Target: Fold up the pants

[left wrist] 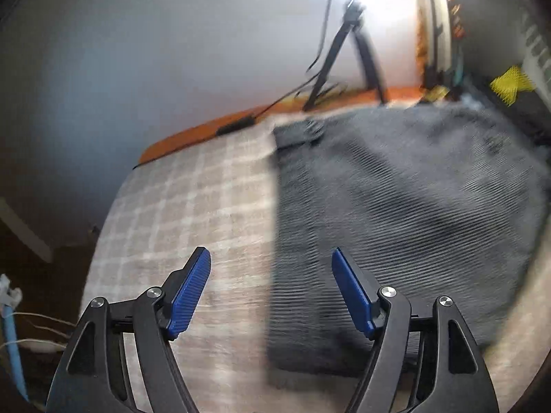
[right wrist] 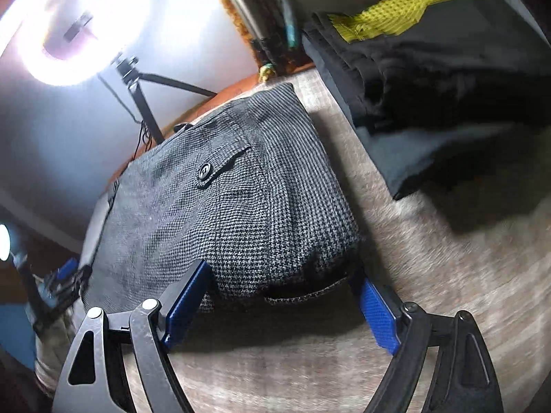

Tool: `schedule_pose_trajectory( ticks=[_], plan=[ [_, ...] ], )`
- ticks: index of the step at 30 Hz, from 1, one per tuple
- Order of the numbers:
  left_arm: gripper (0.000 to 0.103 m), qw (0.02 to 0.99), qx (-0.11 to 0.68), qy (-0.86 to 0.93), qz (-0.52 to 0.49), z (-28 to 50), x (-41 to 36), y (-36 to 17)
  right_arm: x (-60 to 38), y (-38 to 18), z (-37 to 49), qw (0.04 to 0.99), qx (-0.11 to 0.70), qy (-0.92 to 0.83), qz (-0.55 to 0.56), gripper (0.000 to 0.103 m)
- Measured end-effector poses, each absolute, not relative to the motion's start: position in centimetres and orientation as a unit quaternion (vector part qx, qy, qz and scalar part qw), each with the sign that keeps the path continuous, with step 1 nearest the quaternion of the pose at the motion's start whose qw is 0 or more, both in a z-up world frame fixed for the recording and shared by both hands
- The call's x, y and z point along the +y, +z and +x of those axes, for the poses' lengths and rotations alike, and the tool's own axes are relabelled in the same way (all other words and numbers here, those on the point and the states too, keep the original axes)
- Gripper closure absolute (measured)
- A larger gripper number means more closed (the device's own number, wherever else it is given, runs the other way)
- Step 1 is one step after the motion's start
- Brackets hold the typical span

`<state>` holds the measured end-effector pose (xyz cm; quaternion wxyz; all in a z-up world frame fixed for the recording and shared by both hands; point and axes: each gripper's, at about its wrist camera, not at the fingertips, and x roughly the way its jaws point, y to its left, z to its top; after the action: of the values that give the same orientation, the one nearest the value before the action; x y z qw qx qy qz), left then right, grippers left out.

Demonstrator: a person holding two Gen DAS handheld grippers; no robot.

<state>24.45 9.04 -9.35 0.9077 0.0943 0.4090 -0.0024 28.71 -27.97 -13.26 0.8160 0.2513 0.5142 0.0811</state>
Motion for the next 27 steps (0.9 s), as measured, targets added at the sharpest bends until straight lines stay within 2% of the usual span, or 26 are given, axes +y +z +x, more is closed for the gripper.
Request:
schedule_pose_trajectory(
  ticks=[6, 7, 8, 12, 14, 15, 16, 21, 25, 27],
  plan=[
    [0.03, 0.919, 0.378, -0.052, 0.099, 23.9, 4.2, -7.6, -28.2, -13.7, 28.8, 0.815, 0.493, 0.068, 0.299, 0.018],
    [0.03, 0.92, 0.375, -0.057, 0.099, 24.2, 3.5, -7.5, -28.1, -13.7, 29.0, 0.814, 0.49, 0.068, 0.304, 0.028],
    [0.03, 0.92, 0.375, -0.062, 0.098, 24.5, 2.8, -7.5, -28.0, -13.8, 29.2, 0.81, 0.49, 0.074, 0.314, 0.042],
    [0.03, 0.913, 0.39, -0.073, 0.097, 26.0, 0.8, -9.1, -27.5, -13.8, 29.7, 0.809, 0.489, 0.066, 0.318, 0.059],
    [0.03, 0.904, 0.403, -0.073, 0.12, 26.3, 0.0, -10.3, -27.1, -13.2, 29.7, 0.818, 0.486, 0.065, 0.3, 0.07],
    [0.03, 0.9, 0.41, -0.065, 0.137, 26.5, -0.2, -11.0, -27.0, -12.7, 29.6, 0.824, 0.482, 0.066, 0.289, 0.079],
    [0.03, 0.895, 0.416, -0.054, 0.152, 26.7, -0.3, -11.7, -27.1, -12.2, 29.5, 0.83, 0.48, 0.059, 0.277, 0.082],
    [0.028, 0.889, 0.435, -0.03, 0.138, 27.0, 1.6, -12.3, -27.6, -12.3, 29.3, 0.828, 0.486, 0.061, 0.275, 0.081],
    [0.029, 0.898, 0.426, -0.018, 0.111, 25.6, 4.0, -10.3, -27.9, -12.8, 29.1, 0.823, 0.49, 0.052, 0.283, 0.062],
    [0.03, 0.905, 0.42, -0.033, 0.065, 23.9, 5.4, -8.9, -28.3, -12.9, 28.5, 0.82, 0.487, 0.053, 0.297, 0.059]
  ],
)
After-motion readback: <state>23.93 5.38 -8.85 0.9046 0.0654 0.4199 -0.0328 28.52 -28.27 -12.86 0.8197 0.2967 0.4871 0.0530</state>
